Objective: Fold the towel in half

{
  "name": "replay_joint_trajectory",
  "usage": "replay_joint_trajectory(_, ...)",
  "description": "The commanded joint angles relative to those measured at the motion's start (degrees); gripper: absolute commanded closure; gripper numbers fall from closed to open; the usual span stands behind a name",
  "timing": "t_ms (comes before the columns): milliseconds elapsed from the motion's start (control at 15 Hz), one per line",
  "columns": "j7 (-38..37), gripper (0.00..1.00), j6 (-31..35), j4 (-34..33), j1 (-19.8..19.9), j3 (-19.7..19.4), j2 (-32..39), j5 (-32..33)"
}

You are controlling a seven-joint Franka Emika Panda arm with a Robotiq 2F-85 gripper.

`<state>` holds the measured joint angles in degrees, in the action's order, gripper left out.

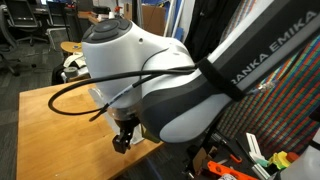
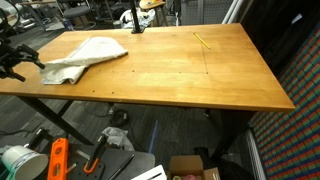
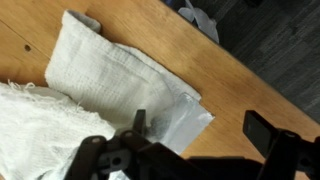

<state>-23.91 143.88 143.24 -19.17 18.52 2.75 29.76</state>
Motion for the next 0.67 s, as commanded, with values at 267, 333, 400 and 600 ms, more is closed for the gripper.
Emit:
replay_joint_trajectory(267, 17.22, 0.0, 7.46, 2.16, -0.95, 2.05, -0.75, -13.81)
replay_joint_trajectory(333, 19.78, 0.0, 7.87, 2.2, -1.01, 2.51, -0.95, -16.75)
replay_joint_trajectory(400, 22.22, 0.0, 8.16, 2.0, -1.03, 2.97, -1.05, -19.87)
replay_joint_trajectory(600, 29.93, 0.0, 4.33, 0.3, -0.15, 3.24, -2.81, -30.65)
